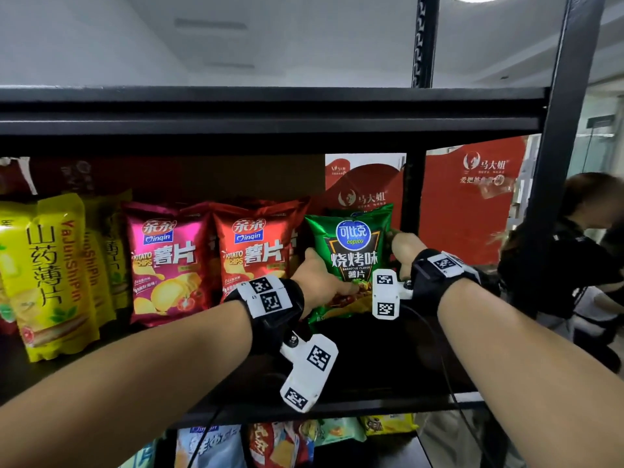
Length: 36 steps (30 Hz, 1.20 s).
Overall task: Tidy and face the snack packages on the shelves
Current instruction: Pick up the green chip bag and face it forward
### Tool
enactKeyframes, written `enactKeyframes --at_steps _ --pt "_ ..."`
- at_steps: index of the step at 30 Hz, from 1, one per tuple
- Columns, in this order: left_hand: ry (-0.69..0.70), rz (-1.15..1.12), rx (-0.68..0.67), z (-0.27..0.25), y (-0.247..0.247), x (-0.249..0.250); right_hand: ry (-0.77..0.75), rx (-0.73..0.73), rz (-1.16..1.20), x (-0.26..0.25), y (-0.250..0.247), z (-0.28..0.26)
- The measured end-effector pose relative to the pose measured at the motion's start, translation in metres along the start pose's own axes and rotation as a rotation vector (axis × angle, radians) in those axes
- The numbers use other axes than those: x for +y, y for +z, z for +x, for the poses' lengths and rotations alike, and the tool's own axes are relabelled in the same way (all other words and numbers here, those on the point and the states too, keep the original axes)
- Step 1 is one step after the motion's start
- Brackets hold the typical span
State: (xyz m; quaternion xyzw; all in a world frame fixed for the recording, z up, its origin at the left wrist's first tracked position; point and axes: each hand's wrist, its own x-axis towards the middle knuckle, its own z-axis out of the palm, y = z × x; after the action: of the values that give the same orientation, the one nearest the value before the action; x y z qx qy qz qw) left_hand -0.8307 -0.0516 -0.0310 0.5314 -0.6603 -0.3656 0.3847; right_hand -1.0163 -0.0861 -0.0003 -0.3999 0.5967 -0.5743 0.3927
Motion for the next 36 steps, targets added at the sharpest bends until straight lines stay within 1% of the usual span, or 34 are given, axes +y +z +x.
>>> enactKeyframes --at_steps 2,5,8,10,13,16,20,23,26,28,30,33,36 --pt "-0.003 -0.004 -0.007 0.004 0.004 0.002 -0.015 -0.035 0.055 -0.004 0.003 -0.002" --pt "0.014 -0.009 -0.008 0.004 0.012 0.003 0.063 -0.079 0.161 -0.009 0.007 -0.01" --pt "0.054 -0.012 0.011 0.001 0.017 0.002 0.047 -0.057 0.172 -0.013 0.006 -0.021" --pt "0.067 -0.021 0.032 -0.002 0.016 0.002 0.012 -0.022 0.158 -0.016 0.004 -0.027" --pt "0.084 -0.006 0.075 -0.01 0.012 0.003 -0.087 0.054 0.043 -0.02 0.001 -0.041" --pt "0.108 0.038 0.102 -0.018 0.007 0.004 -0.197 0.084 -0.069 -0.019 -0.002 -0.056" --pt "0.149 0.099 0.141 -0.031 0.002 0.001 -0.313 0.122 -0.126 -0.014 -0.005 -0.071" --pt "0.216 0.119 0.171 -0.048 -0.004 0.001 -0.387 0.153 -0.165 -0.011 -0.008 -0.091" --pt "0.306 0.13 0.171 -0.069 -0.012 0.001 -0.455 0.18 -0.127 -0.008 -0.009 -0.117" --pt "0.388 0.15 0.195 -0.083 -0.018 0.001 -0.541 0.22 -0.094 -0.004 -0.01 -0.133" --pt "0.466 0.138 0.21 -0.097 -0.022 -0.001 -0.635 0.221 -0.078 0.001 -0.011 -0.149" --pt "0.55 0.079 0.201 -0.115 -0.027 -0.008 -0.715 0.146 -0.057 0.013 -0.011 -0.172" --pt "0.638 0.002 0.172 -0.134 -0.03 -0.016 -0.735 0.028 -0.025 0.024 -0.01 -0.197"
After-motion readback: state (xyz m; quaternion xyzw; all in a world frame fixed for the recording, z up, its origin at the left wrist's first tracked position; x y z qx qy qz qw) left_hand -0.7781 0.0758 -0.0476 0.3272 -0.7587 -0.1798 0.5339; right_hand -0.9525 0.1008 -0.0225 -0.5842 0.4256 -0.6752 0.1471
